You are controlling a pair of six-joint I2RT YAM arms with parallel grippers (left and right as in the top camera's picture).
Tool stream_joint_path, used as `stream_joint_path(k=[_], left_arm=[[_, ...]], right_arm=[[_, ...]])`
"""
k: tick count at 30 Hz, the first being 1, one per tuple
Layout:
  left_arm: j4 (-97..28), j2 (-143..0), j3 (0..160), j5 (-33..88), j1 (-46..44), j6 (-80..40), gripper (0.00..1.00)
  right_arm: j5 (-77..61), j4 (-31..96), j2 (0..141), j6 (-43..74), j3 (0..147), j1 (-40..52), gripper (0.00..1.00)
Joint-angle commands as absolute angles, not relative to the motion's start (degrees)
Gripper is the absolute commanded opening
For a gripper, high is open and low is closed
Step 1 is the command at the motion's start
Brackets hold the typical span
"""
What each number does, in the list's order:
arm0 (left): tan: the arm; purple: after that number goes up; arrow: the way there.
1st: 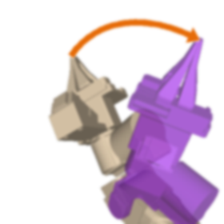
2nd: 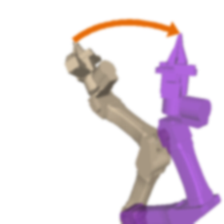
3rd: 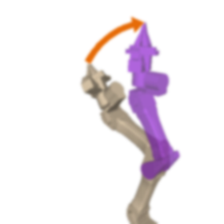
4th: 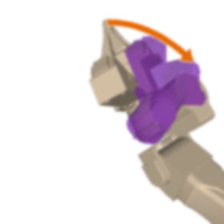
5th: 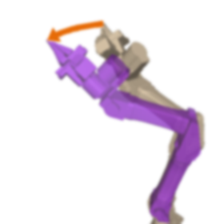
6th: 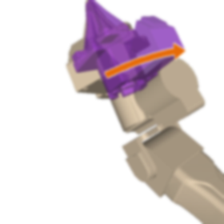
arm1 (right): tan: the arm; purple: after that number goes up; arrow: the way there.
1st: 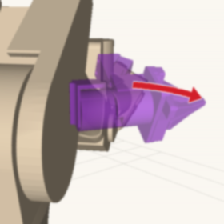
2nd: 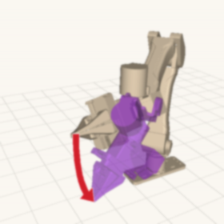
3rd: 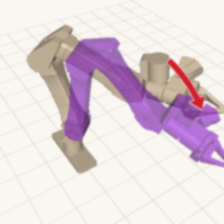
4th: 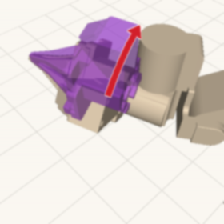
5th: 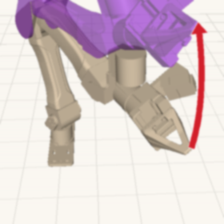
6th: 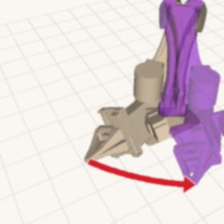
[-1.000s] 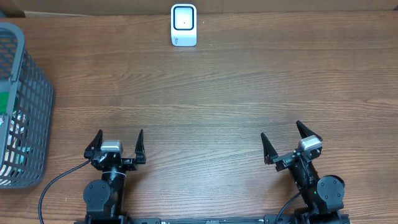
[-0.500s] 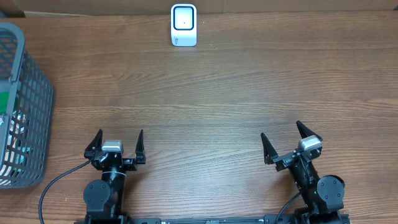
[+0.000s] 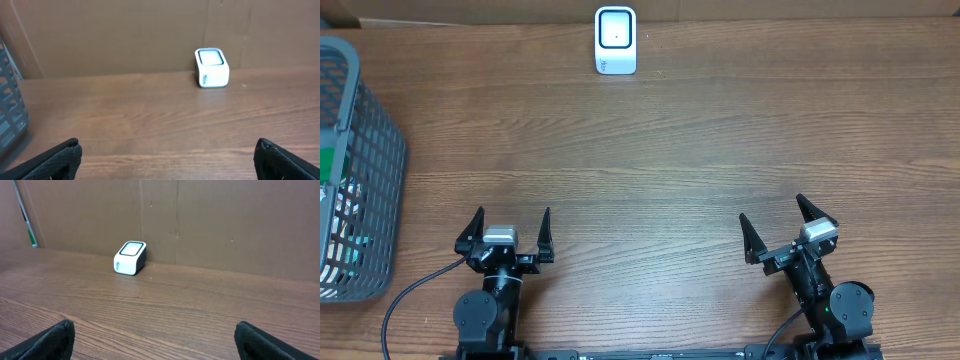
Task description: Scan the item barcode
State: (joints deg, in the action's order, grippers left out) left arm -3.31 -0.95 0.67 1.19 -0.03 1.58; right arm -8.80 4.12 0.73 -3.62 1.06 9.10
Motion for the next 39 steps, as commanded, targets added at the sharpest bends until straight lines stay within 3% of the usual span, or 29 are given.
stream_joint_path(k=[1,20,39], left_arm=[[-2.4,-0.3,0.4,3.1,-0.4,1.0,1.00],[-7.5,-2.8,12.1,6.9,-0.4,-0.2,0.99],[-18.5,-30.3,38.4,10.4,-0.4,0.0,0.99]], right_arm=[[-9.1,3.8,0.2,-3.4,0.4,9.3,1.00],[-9.1,3.8,0.2,-3.4,0.4,9.3,1.00],[-9.1,3.8,0.2,-3.4,0.4,9.3,1.00]])
